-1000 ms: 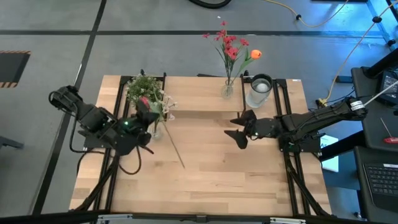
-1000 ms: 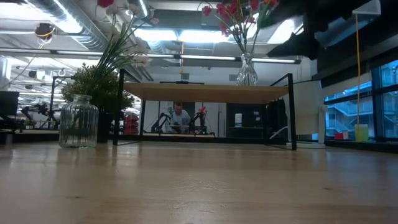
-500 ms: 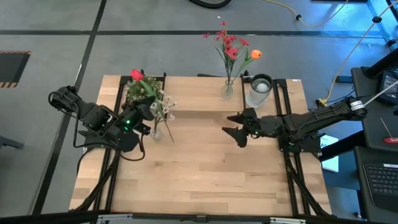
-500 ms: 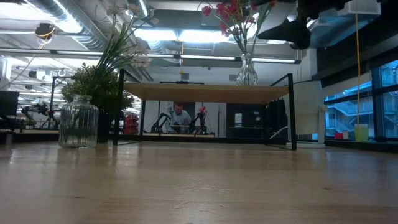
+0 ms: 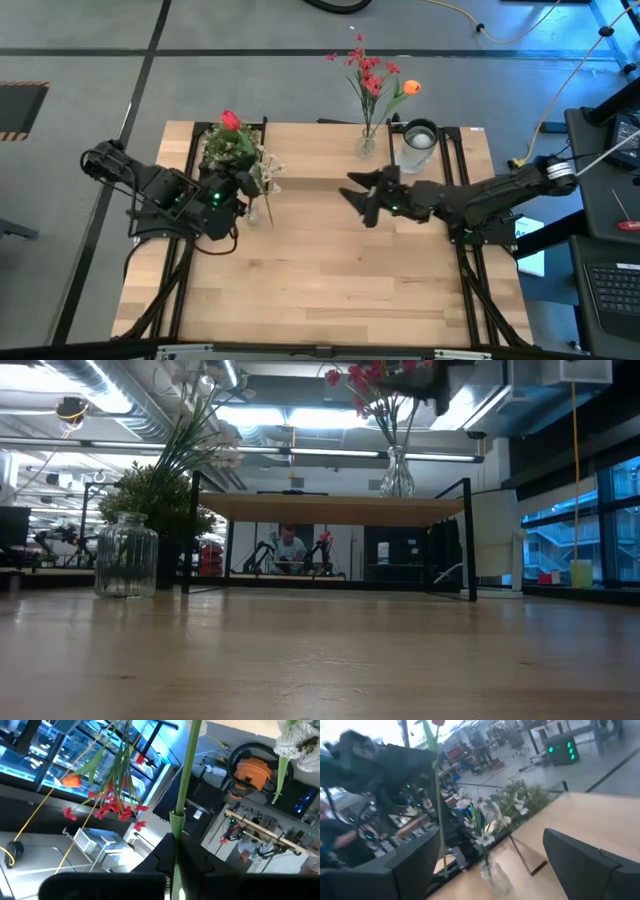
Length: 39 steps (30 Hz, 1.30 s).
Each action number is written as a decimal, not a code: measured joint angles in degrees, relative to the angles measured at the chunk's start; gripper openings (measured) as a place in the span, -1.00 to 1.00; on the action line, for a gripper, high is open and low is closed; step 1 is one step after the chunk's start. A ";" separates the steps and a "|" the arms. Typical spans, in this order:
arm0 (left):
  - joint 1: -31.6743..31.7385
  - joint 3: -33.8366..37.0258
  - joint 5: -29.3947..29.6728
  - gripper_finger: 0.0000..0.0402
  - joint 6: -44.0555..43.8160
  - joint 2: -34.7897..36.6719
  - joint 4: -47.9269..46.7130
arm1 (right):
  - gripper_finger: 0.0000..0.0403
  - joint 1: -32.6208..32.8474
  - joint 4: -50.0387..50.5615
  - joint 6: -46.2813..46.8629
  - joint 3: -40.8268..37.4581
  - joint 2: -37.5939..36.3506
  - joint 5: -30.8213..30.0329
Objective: Pick and place flowers into a vace then onto a shelf
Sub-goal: Put the red flower into the transparent vase
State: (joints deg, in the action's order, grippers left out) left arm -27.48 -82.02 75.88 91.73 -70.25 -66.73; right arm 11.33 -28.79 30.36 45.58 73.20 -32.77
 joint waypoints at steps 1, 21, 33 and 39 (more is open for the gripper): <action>0.22 0.00 -0.21 -0.96 0.61 -0.24 0.79 | 0.75 -0.04 0.46 -1.17 1.92 1.71 -0.08; 0.23 0.00 -6.91 -0.96 17.98 -1.02 24.39 | 0.75 -5.51 34.20 -8.55 50.08 29.18 15.18; 0.04 0.02 -8.37 -0.97 20.05 -1.02 25.45 | 0.33 -6.31 33.64 -8.54 52.00 30.20 20.07; 0.04 0.01 -9.06 -0.98 20.82 -1.02 25.45 | -0.16 -6.19 33.33 -8.56 52.00 30.20 21.08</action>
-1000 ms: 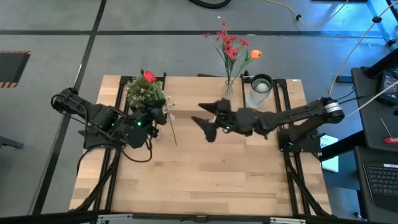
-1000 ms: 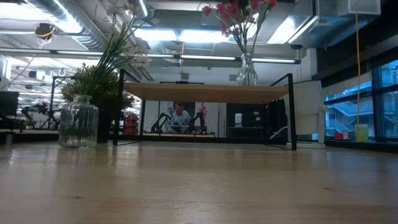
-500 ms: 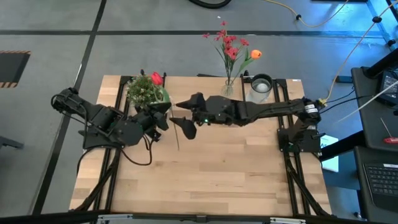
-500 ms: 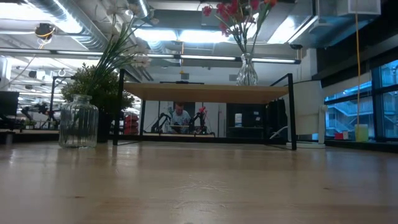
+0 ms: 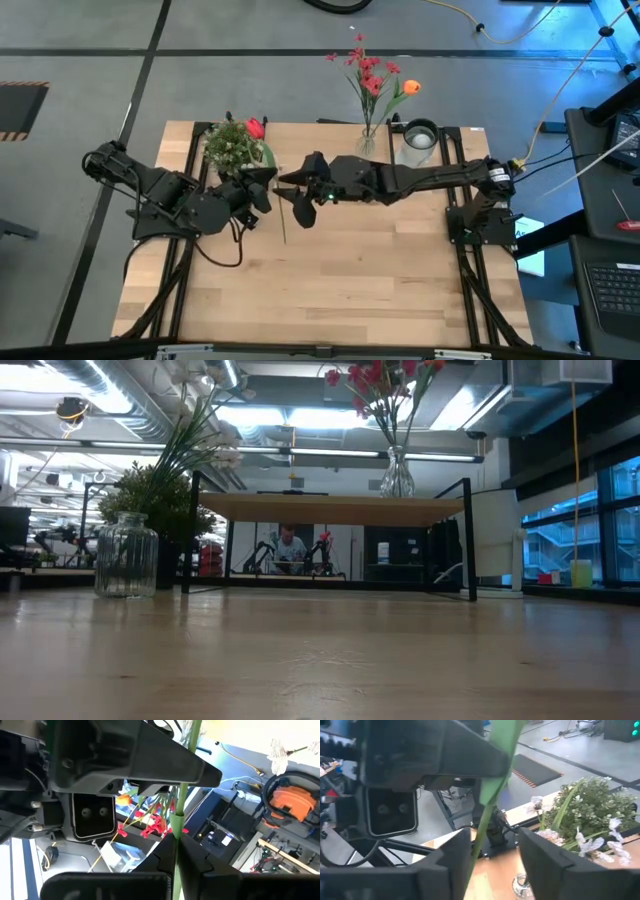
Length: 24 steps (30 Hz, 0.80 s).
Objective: Pick and place flowers into a vace then onto a shelf
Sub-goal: Put the red flower into the transparent vase
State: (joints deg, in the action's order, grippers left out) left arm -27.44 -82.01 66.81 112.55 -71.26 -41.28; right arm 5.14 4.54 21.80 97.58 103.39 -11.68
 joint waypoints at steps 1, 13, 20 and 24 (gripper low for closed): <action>0.00 0.01 0.04 -0.98 0.26 0.00 0.00 | -0.24 -0.04 0.00 -0.06 -0.01 0.00 0.00; 0.23 0.01 0.04 -0.96 0.95 0.00 0.39 | -0.91 -0.02 -0.06 -3.31 -0.02 0.00 0.54; 0.22 0.01 -0.05 -0.84 -7.99 0.00 0.81 | -0.97 -0.04 0.11 -4.02 -0.04 -0.09 1.16; 0.22 0.00 -0.97 -0.66 -12.18 0.02 0.87 | -0.98 -0.05 0.30 -4.11 -0.09 -0.09 1.23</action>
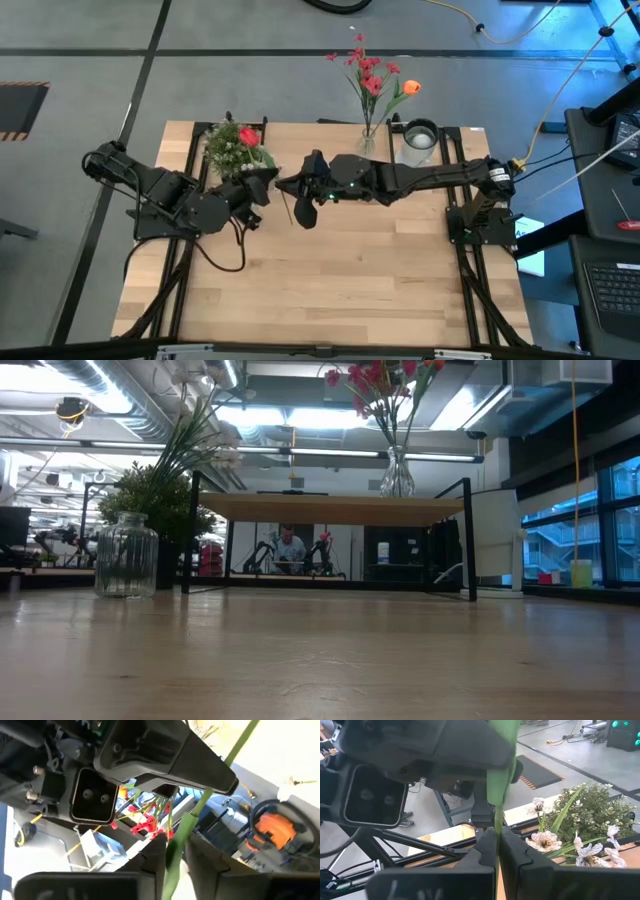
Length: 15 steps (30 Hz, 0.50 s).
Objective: Pick and place flowers into a vace then onto a shelf
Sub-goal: Put the red flower into the transparent vase
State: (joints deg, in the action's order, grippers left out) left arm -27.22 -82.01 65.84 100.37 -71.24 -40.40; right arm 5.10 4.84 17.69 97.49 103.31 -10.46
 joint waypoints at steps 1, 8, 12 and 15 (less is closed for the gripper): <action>0.00 0.01 -0.02 -0.61 -1.20 0.00 0.00 | -0.98 -0.02 -0.04 0.00 0.00 0.00 0.00; -0.37 0.01 1.52 -0.41 -15.32 0.00 -0.03 | -0.99 -0.50 1.42 -0.30 -0.04 -1.89 -1.83; -1.21 0.01 -0.37 -0.39 -27.46 0.00 -0.04 | -0.99 -0.50 2.24 -2.06 -0.04 -3.22 -4.80; -1.36 0.02 -2.83 -0.40 -41.47 0.00 0.24 | -0.99 -0.50 2.95 -3.14 -0.02 -4.02 -6.21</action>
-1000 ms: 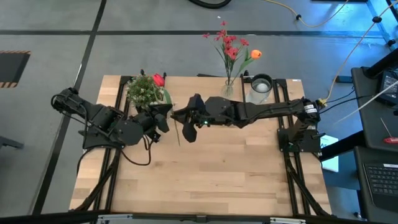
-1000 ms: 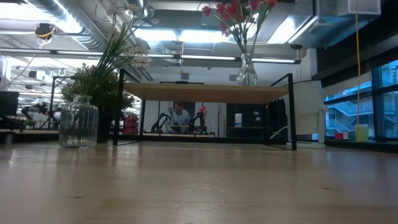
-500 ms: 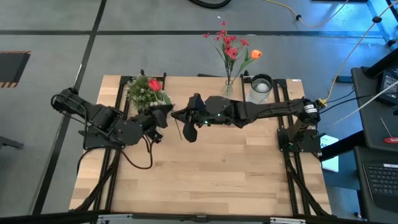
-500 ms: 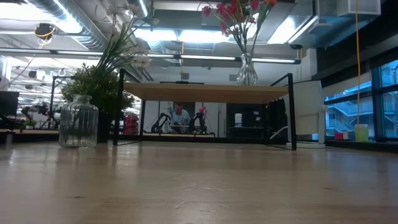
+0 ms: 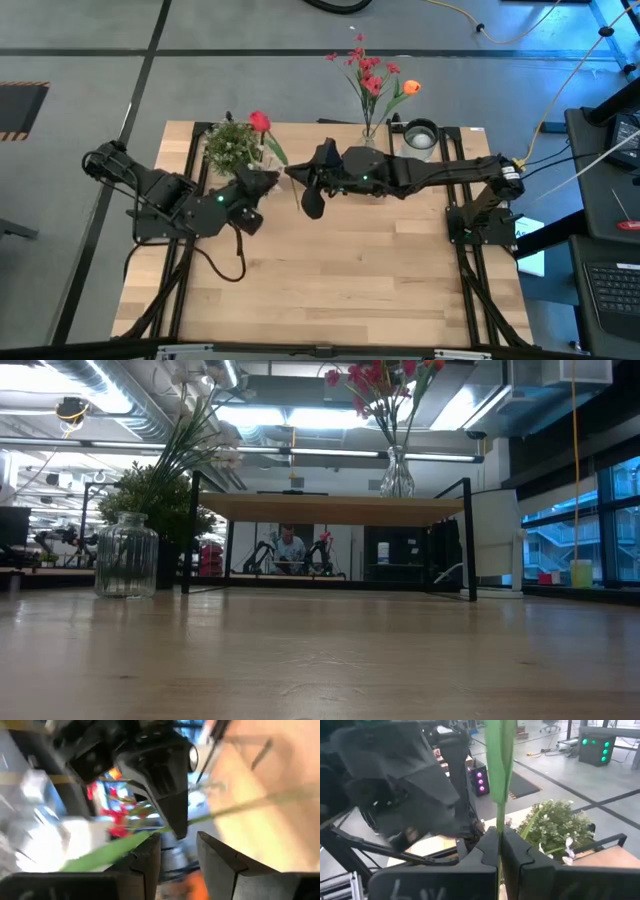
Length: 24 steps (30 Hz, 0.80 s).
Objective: Pick and place flowers into a vace then onto a shelf
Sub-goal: Put the red flower into the transparent vase
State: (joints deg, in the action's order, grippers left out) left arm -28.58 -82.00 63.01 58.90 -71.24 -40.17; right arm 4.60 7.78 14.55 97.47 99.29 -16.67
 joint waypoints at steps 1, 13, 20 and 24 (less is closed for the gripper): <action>0.02 -0.02 -0.63 -0.40 -5.07 0.08 0.18 | -0.99 0.00 -0.23 -0.05 0.00 -0.02 -0.07; 4.98 -0.01 -10.89 -0.37 -55.51 5.28 1.39 | -0.99 0.71 -1.09 -3.03 0.00 0.02 -0.21; 9.64 -0.02 -23.23 -0.31 -64.81 6.80 4.00 | -0.98 0.96 -1.67 -3.50 0.00 0.04 -0.19; 12.05 0.00 -24.14 -0.27 -66.77 6.12 5.94 | -0.98 0.97 -3.47 -4.74 0.00 0.04 0.24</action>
State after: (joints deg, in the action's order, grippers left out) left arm -16.53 -82.00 38.87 -7.87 -65.13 -34.23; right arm 5.57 4.32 9.82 97.47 99.33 -16.43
